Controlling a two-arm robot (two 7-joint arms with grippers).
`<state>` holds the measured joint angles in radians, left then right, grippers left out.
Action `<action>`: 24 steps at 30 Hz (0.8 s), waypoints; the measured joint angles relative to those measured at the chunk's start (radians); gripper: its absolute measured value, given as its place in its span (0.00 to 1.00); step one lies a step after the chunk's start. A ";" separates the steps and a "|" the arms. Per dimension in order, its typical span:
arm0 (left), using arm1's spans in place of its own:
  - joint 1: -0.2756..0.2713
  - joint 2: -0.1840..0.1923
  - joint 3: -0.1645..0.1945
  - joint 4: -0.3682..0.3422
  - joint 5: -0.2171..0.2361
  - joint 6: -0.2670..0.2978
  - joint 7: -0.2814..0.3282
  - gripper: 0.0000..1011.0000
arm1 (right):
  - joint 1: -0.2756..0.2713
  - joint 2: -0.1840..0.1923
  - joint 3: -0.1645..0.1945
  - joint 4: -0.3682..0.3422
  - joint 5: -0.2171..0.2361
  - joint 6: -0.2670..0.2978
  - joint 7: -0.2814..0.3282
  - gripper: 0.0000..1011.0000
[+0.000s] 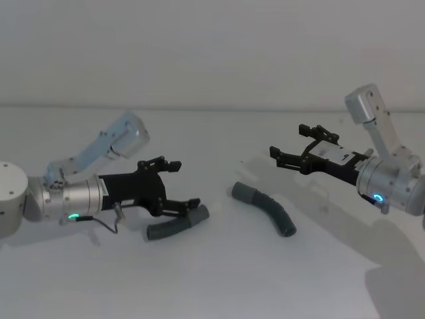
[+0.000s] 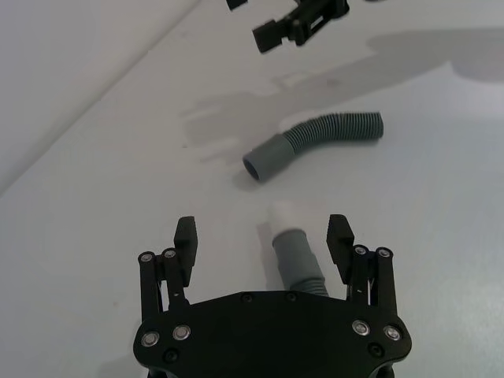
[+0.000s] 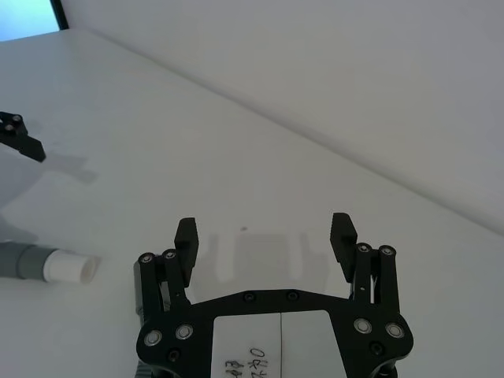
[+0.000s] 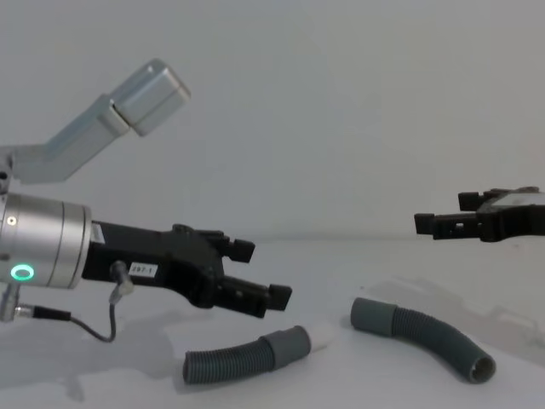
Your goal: Use both hands to pick up one end of the pipe from the table, align the ends, and insert them.
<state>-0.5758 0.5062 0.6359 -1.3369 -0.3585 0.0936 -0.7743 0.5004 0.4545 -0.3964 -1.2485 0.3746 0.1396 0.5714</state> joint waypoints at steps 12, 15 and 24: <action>0.008 0.019 0.030 0.016 0.040 -0.060 -0.012 0.99 | 0.011 0.027 -0.006 -0.040 0.047 0.060 0.065 0.99; 0.009 0.025 0.038 0.021 0.049 -0.076 -0.022 0.99 | 0.011 0.030 -0.008 -0.055 0.060 0.079 0.074 0.99; 0.010 0.032 0.051 0.026 0.062 -0.098 -0.034 0.99 | 0.006 0.037 -0.022 -0.087 0.081 0.119 0.087 0.99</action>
<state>-0.5654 0.5386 0.6866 -1.3109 -0.2964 -0.0043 -0.8083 0.5059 0.4917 -0.4185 -1.3351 0.4560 0.2587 0.6588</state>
